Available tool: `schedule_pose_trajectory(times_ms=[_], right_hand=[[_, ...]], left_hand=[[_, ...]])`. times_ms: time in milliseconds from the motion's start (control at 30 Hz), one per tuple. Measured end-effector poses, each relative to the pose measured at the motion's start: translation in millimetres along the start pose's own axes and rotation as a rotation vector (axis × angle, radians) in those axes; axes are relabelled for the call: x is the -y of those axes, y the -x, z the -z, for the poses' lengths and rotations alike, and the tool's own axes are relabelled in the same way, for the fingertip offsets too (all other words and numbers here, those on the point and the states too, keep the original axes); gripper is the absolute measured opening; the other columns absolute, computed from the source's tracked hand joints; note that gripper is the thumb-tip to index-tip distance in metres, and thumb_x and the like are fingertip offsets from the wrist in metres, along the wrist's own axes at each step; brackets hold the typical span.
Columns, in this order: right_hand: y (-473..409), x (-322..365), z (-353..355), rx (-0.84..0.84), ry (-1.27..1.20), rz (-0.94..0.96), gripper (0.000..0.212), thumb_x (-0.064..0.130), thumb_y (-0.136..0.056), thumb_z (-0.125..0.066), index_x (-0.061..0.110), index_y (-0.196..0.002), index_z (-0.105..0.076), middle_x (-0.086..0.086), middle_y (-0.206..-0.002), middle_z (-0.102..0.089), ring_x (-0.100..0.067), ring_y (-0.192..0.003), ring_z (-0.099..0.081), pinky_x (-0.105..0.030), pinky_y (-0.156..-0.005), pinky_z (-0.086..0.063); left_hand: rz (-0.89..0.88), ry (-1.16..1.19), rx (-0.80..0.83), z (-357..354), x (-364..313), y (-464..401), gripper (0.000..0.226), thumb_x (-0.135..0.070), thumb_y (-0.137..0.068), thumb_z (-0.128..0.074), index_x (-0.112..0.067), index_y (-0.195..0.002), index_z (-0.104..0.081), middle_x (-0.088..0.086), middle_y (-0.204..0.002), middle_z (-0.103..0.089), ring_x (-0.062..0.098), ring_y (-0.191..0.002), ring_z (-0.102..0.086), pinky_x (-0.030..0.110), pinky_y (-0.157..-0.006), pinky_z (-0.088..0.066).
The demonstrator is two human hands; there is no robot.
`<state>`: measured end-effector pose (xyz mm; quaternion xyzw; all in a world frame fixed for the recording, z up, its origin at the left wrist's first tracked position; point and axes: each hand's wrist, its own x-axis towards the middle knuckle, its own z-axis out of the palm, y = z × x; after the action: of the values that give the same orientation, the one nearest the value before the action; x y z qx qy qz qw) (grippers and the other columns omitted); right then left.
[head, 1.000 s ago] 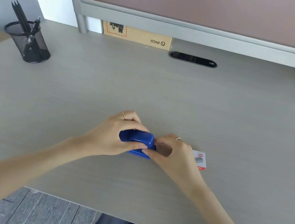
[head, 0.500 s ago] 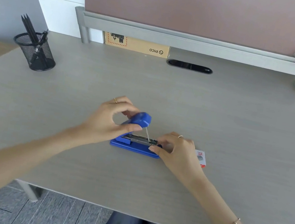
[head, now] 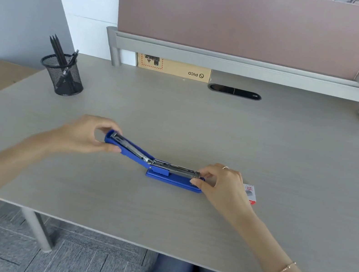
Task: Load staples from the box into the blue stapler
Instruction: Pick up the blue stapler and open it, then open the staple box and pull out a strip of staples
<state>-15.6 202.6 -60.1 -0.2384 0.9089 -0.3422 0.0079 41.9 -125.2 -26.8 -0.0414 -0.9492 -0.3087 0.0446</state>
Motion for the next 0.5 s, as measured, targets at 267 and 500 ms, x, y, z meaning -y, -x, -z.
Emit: schedule_pose_trajectory(times_ms=[267, 500], right_hand=[[-0.3, 2.5, 1.7, 0.037, 0.012, -0.020, 0.018, 0.034, -0.078, -0.069, 0.018, -0.084, -0.068, 0.002, -0.083, -0.062, -0.017, -0.081, -0.058, -0.032, -0.084, -0.041], [-0.7, 3.6, 4.1, 0.054, 0.039, -0.017, 0.021, 0.036, -0.078, -0.068, 0.018, -0.088, -0.068, 0.001, -0.091, -0.066, -0.016, -0.086, -0.056, -0.032, -0.087, -0.041]], left_hand=[[-0.008, -0.058, 0.007, -22.3, 23.5, 5.1, 0.025, -0.021, -0.064, -0.087, -0.032, -0.077, -0.068, -0.008, -0.093, -0.060, 0.002, -0.079, -0.055, 0.012, -0.072, -0.040], [-0.024, -0.192, 0.093, -19.2, 14.2, -0.6, 0.032, -0.059, -0.062, -0.068, -0.038, -0.086, -0.061, -0.016, -0.086, -0.061, 0.000, -0.088, -0.054, 0.026, -0.081, -0.047]])
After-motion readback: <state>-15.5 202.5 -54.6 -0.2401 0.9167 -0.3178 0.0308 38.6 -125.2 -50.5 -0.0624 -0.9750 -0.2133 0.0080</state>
